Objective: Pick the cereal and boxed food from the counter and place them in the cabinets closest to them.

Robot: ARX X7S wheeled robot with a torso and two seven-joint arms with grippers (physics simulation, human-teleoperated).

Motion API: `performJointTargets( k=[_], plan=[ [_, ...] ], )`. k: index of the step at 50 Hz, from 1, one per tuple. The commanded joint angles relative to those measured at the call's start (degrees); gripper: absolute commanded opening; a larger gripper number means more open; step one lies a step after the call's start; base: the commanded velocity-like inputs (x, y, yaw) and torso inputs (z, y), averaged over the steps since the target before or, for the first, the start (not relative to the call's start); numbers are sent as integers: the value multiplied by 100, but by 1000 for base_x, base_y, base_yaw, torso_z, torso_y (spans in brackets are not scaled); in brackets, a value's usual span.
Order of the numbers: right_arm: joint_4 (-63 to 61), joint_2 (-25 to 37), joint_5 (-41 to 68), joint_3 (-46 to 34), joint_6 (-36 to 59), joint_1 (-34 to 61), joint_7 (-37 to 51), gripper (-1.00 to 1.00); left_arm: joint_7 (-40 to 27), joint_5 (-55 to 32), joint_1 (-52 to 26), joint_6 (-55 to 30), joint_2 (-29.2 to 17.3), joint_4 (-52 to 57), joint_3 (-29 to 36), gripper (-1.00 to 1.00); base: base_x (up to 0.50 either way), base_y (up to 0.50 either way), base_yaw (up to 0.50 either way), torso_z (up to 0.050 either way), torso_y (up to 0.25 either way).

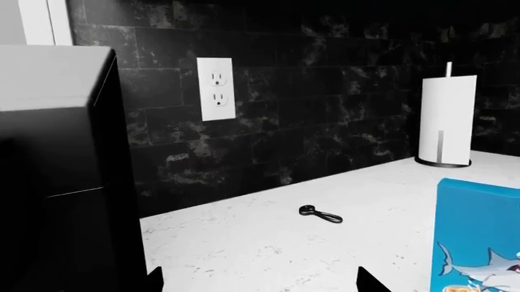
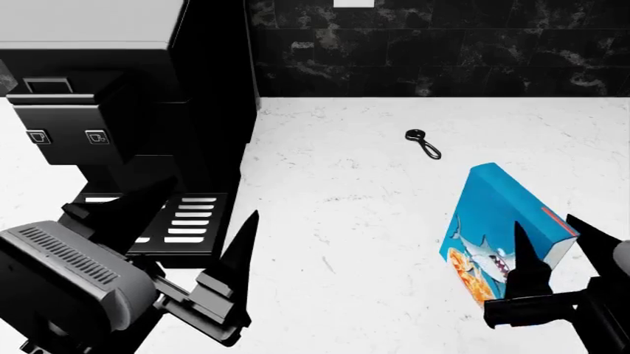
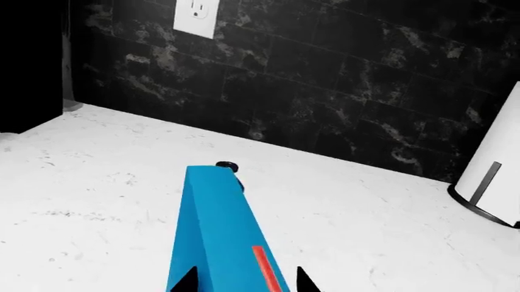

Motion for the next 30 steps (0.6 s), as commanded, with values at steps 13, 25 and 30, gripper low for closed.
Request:
performJointTargets(
  k=[13, 25, 30],
  plan=[
    [3, -569, -50, -409, 79, 1589, -57, -100, 11, 17, -102, -70, 66, 4, -9, 100, 1, 0, 0, 0, 0],
    [994, -570, -521, -1275, 581, 3541, -57, -100, 20, 68, -132, -83, 122, -2, -7, 100, 0, 0, 0, 0, 0],
    [1321, -570, -449, -1218, 603, 4751, -57, -100, 20, 79, -109, -23, 123, -2, -23, 100, 0, 0, 0, 0, 0]
  ],
)
